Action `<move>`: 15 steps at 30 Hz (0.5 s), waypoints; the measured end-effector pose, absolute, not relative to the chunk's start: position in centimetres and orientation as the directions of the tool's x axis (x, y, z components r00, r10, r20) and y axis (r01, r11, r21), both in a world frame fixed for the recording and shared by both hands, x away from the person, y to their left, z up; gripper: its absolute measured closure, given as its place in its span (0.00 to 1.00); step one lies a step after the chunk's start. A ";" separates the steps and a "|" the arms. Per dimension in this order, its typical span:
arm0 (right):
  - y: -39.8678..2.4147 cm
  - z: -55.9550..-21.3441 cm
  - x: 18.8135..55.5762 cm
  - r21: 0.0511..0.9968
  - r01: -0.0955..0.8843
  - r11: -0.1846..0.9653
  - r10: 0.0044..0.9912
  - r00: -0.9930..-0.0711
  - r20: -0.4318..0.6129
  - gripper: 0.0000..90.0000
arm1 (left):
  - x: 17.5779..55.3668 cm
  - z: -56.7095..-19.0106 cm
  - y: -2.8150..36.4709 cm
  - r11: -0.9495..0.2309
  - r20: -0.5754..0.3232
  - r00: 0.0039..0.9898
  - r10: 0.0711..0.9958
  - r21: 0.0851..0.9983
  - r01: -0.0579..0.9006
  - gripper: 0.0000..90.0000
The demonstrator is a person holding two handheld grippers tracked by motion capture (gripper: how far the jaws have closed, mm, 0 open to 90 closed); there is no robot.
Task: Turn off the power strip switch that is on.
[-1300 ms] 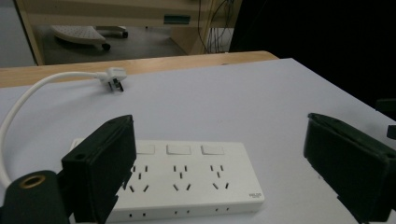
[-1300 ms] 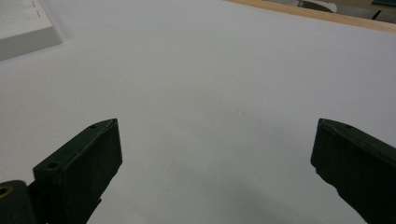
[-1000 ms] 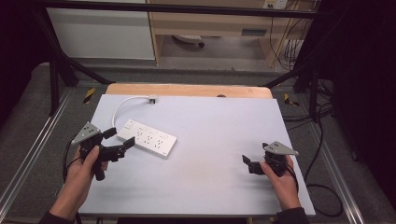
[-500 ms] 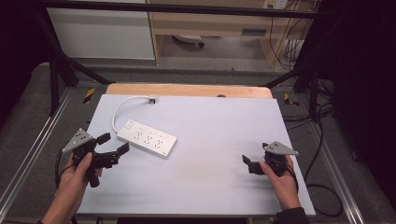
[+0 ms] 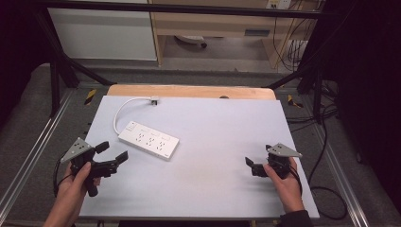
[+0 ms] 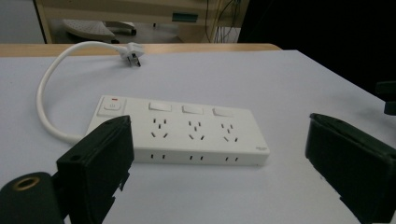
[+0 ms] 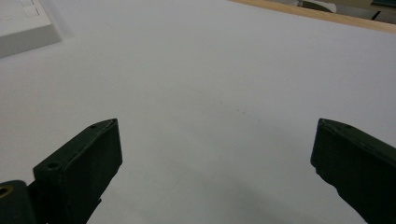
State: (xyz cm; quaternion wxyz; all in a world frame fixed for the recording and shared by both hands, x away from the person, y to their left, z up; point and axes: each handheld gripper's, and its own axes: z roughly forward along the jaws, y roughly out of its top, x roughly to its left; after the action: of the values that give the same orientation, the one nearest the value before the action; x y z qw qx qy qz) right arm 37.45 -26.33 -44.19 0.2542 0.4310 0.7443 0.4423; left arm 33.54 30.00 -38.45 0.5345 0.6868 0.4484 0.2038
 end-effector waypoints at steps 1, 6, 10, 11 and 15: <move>-26.3 -44.2 37.5 0.877 0.416 0.238 0.867 -0.499 0.002 0.03 | 33.5 -38.7 30.0 -0.020 -0.206 0.514 0.833 0.916 0.400 0.09; -26.3 -44.2 37.5 0.877 0.418 0.237 0.866 -0.499 0.004 0.03 | 33.3 -39.8 29.9 -0.030 -0.207 0.513 0.833 0.909 0.417 0.09; -26.3 -44.2 37.5 0.877 0.418 0.238 0.867 -0.499 0.003 0.03 | 33.1 -40.3 29.8 -0.047 -0.197 0.515 0.835 0.905 0.422 0.09; -26.3 -44.2 37.5 0.877 0.418 0.238 0.866 -0.499 0.003 0.03 | 33.1 -40.4 29.7 -0.048 -0.196 0.516 0.834 0.905 0.422 0.09; -26.3 -44.2 37.5 0.877 0.418 0.237 0.866 -0.500 0.004 0.03 | 33.0 -40.9 29.6 -0.057 -0.196 0.520 0.832 0.901 0.431 0.09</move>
State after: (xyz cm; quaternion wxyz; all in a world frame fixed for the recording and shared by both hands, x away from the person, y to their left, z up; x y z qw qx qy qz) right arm 37.45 -26.30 -44.19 0.2536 0.4312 0.7445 0.4421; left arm 33.01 29.59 -40.89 0.5185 0.7006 0.4504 0.1933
